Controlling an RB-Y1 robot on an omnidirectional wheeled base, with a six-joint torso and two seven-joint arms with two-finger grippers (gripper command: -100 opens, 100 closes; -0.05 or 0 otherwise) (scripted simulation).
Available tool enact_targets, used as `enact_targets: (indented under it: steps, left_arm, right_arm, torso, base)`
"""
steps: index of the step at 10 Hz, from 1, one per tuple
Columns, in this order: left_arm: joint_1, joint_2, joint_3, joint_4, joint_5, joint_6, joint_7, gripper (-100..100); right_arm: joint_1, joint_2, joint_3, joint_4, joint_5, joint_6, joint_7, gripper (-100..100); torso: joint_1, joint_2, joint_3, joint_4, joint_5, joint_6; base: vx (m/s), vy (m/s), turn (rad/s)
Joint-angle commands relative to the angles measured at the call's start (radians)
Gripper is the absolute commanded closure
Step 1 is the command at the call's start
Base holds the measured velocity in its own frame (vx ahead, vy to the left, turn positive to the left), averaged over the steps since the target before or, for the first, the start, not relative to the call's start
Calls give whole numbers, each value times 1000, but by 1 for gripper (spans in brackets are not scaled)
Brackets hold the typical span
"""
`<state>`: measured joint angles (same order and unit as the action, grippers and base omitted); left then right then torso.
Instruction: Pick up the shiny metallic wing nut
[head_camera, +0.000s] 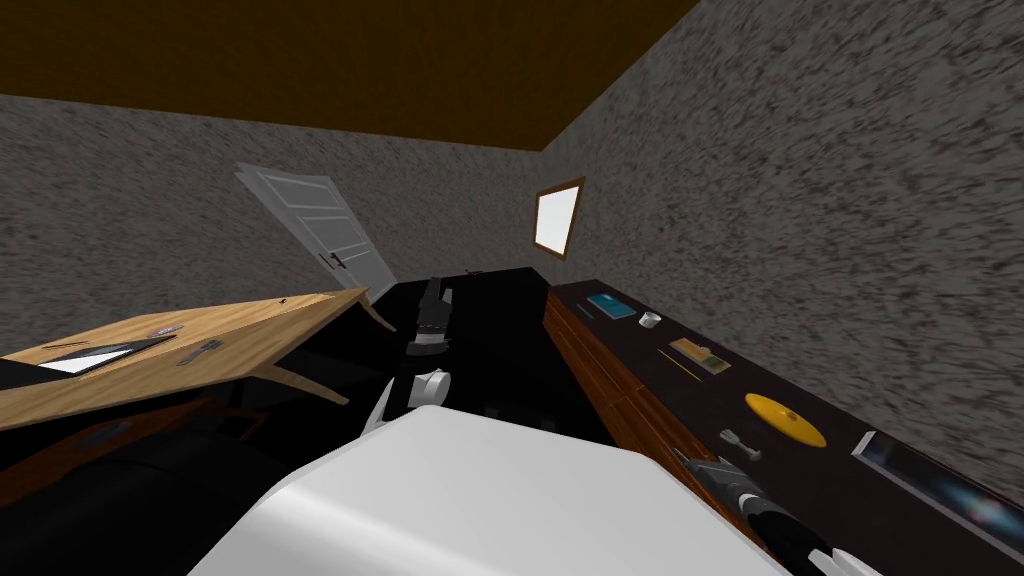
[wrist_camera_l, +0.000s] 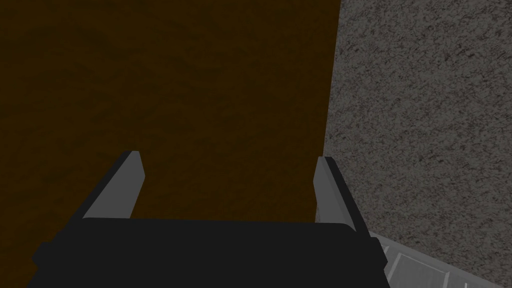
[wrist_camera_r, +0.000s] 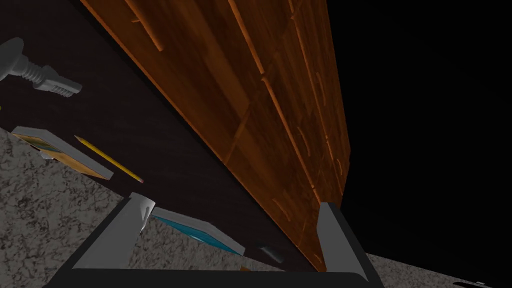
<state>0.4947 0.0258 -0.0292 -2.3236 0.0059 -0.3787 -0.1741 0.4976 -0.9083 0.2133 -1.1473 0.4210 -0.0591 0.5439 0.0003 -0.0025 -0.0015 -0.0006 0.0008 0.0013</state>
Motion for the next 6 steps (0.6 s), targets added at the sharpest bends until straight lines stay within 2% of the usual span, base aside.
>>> enact_targets:
  steps: [1, 2, 3, 4, 5, 6]
  left_arm:
    - [0, 0, 0, 0, 0, 0, 0, 0]
    - [0, 0, 0, 0, 0, 0, 0, 0]
    - [0, 0, 0, 0, 0, 0, 0, 0]
    - [0, 0, 0, 0, 0, 0, 0, 0]
    - [0, 0, 0, 0, 0, 0, 0, 0]
    - [0, 0, 0, 0, 0, 0, 0, 0]
  right_arm:
    - [-4, -36, 50, 50, 9, 28, 0, -100]
    - [-4, -36, 59, 70, 9, 28, 0, -100]
    - [-6, -56, 90, 122, 18, 47, 4, -100]
    - [-9, -74, 128, 146, 27, 64, 7, -100]
    - [-9, -74, 150, 159, 27, 64, 7, -100]
    - [-9, -74, 150, 171, 27, 64, 7, -100]
  torso:
    - [0, 0, 0, 0, 0, 0]
    - [-1, 1, 0, 0, 0, -1]
    - [-1, 2, 1, 0, -1, 0]
    - [-1, 2, 1, 1, 0, -1]
    - [-3, 0, 0, 0, 0, -1]
    - [-3, 0, 0, 0, -1, 0]
  base:
    - [74, 0, 117]
    - [59, -6, 104]
    - [68, -8, 176]
    - [111, -33, 187]
    - [96, -42, 74]
    - [42, -20, -3]
